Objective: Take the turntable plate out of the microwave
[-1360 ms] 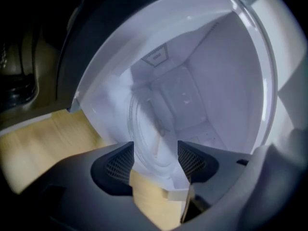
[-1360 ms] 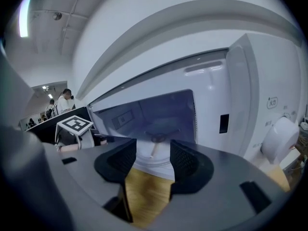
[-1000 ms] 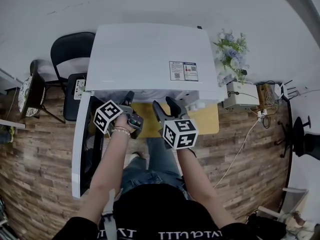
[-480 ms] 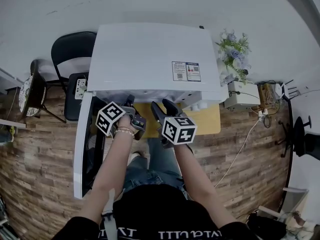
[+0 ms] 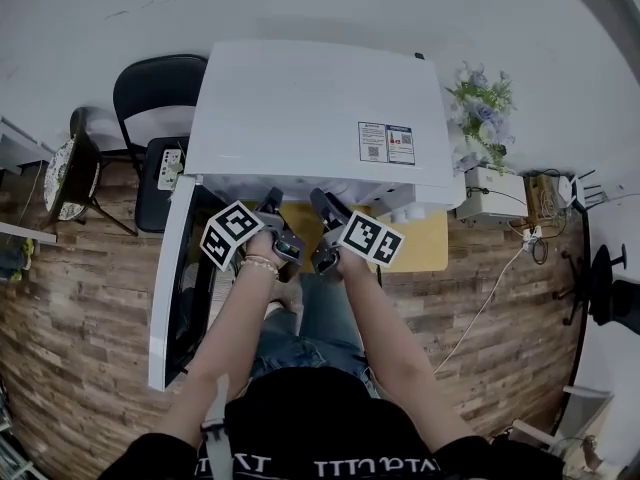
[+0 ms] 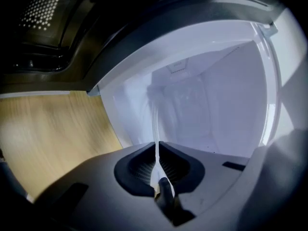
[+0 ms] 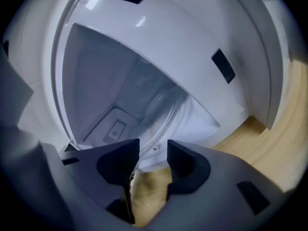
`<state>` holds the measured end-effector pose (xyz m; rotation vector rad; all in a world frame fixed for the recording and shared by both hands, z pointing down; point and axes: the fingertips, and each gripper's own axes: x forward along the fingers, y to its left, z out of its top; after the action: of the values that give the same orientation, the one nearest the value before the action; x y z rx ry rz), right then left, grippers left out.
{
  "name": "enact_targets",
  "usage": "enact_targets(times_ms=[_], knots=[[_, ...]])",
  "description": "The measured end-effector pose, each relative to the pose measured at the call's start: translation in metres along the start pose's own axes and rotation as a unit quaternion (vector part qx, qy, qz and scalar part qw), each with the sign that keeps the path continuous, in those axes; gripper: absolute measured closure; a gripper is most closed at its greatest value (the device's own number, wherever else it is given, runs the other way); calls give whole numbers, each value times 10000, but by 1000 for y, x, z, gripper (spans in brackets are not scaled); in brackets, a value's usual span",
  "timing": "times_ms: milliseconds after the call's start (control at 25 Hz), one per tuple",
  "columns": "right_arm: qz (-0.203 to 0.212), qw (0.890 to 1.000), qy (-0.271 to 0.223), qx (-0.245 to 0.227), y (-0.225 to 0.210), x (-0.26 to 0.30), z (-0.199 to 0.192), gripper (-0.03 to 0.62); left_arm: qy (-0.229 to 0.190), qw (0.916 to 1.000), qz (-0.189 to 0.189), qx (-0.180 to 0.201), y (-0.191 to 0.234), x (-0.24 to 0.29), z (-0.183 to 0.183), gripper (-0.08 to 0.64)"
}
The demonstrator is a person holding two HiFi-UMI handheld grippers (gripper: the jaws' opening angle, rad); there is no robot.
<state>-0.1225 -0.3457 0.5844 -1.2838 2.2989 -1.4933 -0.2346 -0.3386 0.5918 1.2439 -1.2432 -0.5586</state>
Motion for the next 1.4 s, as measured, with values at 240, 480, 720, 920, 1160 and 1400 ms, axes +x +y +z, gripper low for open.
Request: enact_targets(times_ms=[240,480,720,920,1160,1400], knots=[[215,9922,-14,1225,-2,17,3,499,63,10000,-29,52,0,0,-3,532],[412,9735,-294,2230,-6,14,2,535,199,9992,-155,324,-2,1,-6,530],[511,9698,-350,2359,-5,10,-1,540,367,9979,-296,454,-2,6,-10,464],[583,9704,-308,2324,2,4,0,539,173,9981,-432,403,-3,10,-2,459],[681,9718,-177,2249,3,-15,-14,538,-5,9989,-419,203,0,18,6,456],[721,9732,18,2184,11,-35,-25,537,-124,9983,-574,65,1,16,6,459]])
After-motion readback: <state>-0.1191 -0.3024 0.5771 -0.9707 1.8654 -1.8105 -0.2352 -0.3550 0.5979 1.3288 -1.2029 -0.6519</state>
